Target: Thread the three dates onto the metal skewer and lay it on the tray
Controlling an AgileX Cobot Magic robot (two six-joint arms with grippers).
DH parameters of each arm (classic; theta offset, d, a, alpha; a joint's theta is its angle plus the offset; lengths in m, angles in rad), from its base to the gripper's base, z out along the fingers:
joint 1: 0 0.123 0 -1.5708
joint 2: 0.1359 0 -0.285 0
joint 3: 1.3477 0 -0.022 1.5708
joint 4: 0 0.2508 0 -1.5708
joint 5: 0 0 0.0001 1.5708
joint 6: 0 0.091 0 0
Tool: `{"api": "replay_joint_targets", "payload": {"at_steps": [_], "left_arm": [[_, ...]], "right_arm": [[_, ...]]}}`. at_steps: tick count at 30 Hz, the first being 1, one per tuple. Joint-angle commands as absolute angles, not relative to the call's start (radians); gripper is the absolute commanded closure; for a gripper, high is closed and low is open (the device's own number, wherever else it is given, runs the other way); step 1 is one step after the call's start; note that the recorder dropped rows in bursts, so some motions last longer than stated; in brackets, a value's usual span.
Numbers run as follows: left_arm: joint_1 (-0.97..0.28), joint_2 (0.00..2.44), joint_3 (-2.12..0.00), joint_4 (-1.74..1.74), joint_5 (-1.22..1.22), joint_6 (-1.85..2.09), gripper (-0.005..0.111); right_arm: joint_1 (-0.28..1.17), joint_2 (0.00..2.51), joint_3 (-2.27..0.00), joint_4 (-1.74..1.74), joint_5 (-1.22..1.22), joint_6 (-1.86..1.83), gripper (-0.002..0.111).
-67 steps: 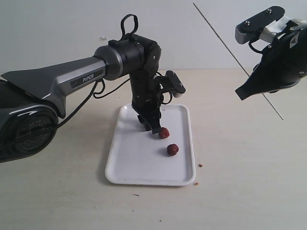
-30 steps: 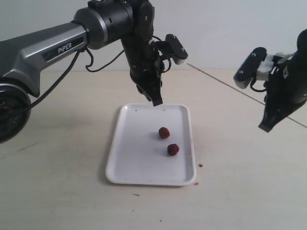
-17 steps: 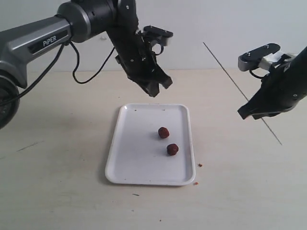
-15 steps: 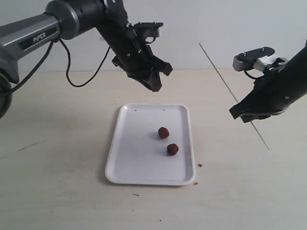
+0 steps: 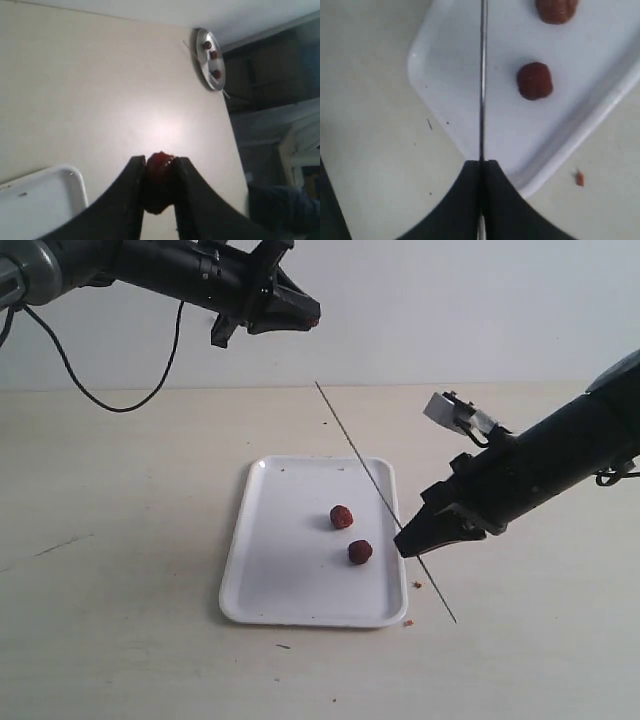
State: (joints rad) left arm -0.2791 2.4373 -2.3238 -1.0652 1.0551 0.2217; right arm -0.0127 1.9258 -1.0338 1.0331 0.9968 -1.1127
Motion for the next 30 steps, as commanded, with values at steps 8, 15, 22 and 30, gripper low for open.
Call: {"api": "replay_joint_targets", "payload": {"at_steps": [8,15,22,30], "left_arm": [[-0.278,2.435,-2.329,-1.139,0.914,0.118,0.086],[-0.278,2.435,-2.329,-1.137,0.915,0.11,0.086],[-0.278,2.435,-2.329,-1.137,0.924,0.108,0.086],[-0.278,2.435,-2.329,-1.141,0.929,0.11,0.086]], "right_arm": [[-0.012,1.934,-1.031,1.298,1.048,-1.237,0.108],[-0.012,1.934,-1.031,1.402,1.131,-1.301,0.108],[-0.012,1.934,-1.031,1.437,1.129,-1.301,0.108],[-0.012,1.968,-1.031,1.458,1.157,-1.295,0.108]]}}
